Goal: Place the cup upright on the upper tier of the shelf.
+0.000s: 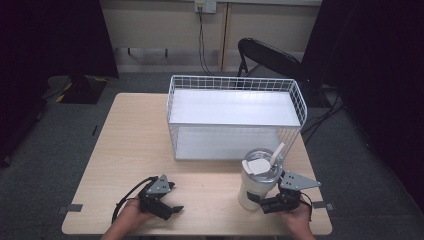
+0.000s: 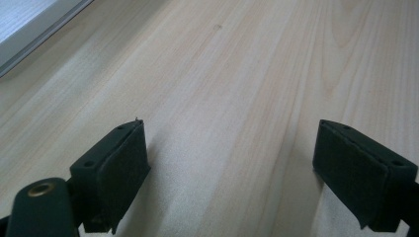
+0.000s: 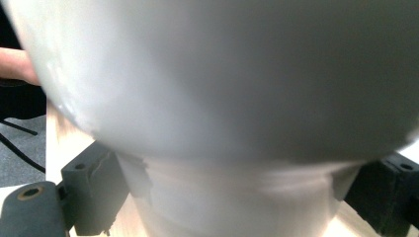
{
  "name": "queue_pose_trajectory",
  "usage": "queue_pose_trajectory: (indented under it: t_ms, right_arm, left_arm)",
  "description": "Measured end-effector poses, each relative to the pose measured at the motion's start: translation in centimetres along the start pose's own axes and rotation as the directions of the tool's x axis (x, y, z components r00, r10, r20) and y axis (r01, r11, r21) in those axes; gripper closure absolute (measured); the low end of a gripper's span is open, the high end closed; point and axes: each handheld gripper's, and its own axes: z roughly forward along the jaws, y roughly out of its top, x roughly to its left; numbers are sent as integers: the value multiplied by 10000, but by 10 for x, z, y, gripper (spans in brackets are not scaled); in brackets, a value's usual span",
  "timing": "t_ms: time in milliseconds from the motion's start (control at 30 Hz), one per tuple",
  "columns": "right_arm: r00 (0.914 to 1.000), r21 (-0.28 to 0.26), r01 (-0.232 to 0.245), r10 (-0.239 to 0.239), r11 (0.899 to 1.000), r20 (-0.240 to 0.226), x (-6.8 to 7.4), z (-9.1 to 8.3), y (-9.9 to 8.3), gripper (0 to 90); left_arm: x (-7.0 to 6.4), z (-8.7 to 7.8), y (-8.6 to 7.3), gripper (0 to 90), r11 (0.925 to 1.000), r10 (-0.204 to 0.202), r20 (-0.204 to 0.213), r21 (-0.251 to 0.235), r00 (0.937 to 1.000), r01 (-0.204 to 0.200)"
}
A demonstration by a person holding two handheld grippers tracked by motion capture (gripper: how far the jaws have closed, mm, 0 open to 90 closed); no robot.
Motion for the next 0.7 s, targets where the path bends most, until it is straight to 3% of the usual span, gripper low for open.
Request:
queue_pose_trajectory:
  t_ms: [433, 700]
  right_arm:
    - [9999, -734, -150, 152, 9972, 14, -5, -10, 23, 98]
    - [9998, -793, -124, 136, 9968, 158, -11, -15, 44, 99]
  left_arm:
    - [0, 0, 0, 130, 10000, -35, 11, -29, 10000, 35]
    - [0, 0, 0, 130, 10000, -30, 8, -25, 10000, 30]
